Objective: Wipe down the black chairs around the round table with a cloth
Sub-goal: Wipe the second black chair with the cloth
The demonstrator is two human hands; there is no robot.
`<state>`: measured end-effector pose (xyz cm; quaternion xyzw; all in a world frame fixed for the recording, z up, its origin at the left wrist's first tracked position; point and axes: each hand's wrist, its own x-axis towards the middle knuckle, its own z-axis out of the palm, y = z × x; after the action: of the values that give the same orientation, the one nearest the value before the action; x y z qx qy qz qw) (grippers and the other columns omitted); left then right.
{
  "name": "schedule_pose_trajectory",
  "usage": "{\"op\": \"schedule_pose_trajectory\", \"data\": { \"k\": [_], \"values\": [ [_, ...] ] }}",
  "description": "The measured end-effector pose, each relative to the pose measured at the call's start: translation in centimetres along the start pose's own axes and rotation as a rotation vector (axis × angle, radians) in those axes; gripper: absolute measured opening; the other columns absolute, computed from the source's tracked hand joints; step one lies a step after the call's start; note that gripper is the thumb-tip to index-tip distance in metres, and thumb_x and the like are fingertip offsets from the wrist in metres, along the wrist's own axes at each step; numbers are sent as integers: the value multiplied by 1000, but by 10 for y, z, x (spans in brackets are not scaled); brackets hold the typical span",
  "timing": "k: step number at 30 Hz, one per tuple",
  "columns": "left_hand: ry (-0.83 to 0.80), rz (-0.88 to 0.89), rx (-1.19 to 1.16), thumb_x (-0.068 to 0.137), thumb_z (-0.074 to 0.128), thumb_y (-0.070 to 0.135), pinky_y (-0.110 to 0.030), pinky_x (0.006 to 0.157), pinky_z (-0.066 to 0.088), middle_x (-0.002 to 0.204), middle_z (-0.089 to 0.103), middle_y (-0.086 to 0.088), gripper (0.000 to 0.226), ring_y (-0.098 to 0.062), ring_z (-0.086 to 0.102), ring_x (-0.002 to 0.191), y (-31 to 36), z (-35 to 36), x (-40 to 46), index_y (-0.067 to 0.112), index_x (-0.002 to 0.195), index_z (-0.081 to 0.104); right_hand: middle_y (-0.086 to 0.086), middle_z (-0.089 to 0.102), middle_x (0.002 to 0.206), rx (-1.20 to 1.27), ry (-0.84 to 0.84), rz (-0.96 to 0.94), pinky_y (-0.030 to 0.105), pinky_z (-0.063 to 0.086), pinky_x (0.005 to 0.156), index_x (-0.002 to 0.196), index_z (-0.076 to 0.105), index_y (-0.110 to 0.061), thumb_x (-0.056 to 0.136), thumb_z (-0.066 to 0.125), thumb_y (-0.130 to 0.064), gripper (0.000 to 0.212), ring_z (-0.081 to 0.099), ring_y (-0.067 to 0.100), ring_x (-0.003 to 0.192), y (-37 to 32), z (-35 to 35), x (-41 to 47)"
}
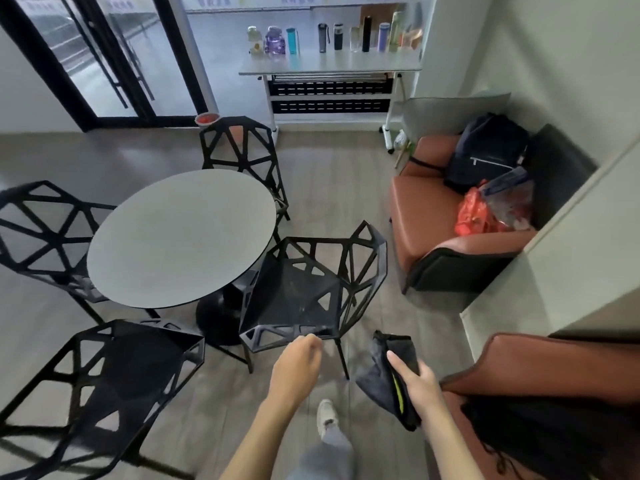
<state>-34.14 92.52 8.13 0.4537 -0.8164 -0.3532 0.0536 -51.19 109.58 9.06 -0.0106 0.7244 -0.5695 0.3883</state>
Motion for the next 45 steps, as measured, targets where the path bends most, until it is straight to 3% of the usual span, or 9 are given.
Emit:
{"op": "schedule_pose_trajectory", "data": {
  "k": [5,9,15,20,22,26,32,40,45],
  "values": [
    [-2,-45,-66,101,52,25,-37,92,53,109,67,14,20,-10,63,104,13,25,69,31,109,69,2,80,91,-88,4,11,48,59,91,99,77,-16,83,85,-34,25,75,27,92,-33,7,70],
    [-19,-108,-92,101,52,23,-35,87,53,107,68,11,20,-13,65,102,21,34,127,28,110,69,0,79,85,-261,-39,-75,37,58,78,94,78,-17,84,84,-27,15,75,22,86,-72,14,122],
    [29,-252,-174,101,51,23,-38,88,54,108,69,7,21,-16,66,101,25,36,184,26,110,70,-15,61,99,-941,-52,-501,33,46,68,91,73,-33,82,81,-43,16,61,11,82,-104,37,203],
    [120,-449,-249,100,54,20,-36,86,53,104,71,8,19,-16,66,98,18,51,191,25,106,71,-21,62,110,-1415,-365,-850,33,56,60,94,72,-31,75,84,-34,23,55,17,93,-79,59,257],
    [147,-524,-284,98,53,24,-37,87,53,107,72,5,20,-18,67,101,14,61,190,24,106,72,-17,62,110,-1559,-577,-937,36,52,70,91,68,-27,65,84,-23,31,57,22,99,-54,63,269],
    [227,-703,-329,101,51,20,-38,93,51,114,71,0,24,-22,65,108,19,83,172,21,109,73,-5,68,118,-1578,-836,-954,42,36,98,103,64,-22,70,74,-13,37,58,18,126,-16,60,283],
    [340,-957,-401,104,49,20,-34,96,48,122,69,5,25,-18,63,115,50,127,125,26,115,71,-3,64,140,-1576,-1297,-1273,38,35,113,124,65,-23,73,62,-14,52,62,17,127,-44,45,335],
    [471,-989,-494,105,44,16,-30,86,44,113,70,5,29,-16,63,107,74,152,102,25,112,71,0,72,128,-1571,-982,-1409,47,35,114,116,74,-16,77,72,-11,40,68,21,120,-90,22,375],
    [579,-991,-496,103,46,13,-29,90,45,115,71,7,29,-16,63,110,82,173,91,22,113,73,-1,75,114,-1589,-1214,-1279,41,53,95,100,73,-18,62,88,-22,41,70,23,102,-12,66,312]
  ]
}}
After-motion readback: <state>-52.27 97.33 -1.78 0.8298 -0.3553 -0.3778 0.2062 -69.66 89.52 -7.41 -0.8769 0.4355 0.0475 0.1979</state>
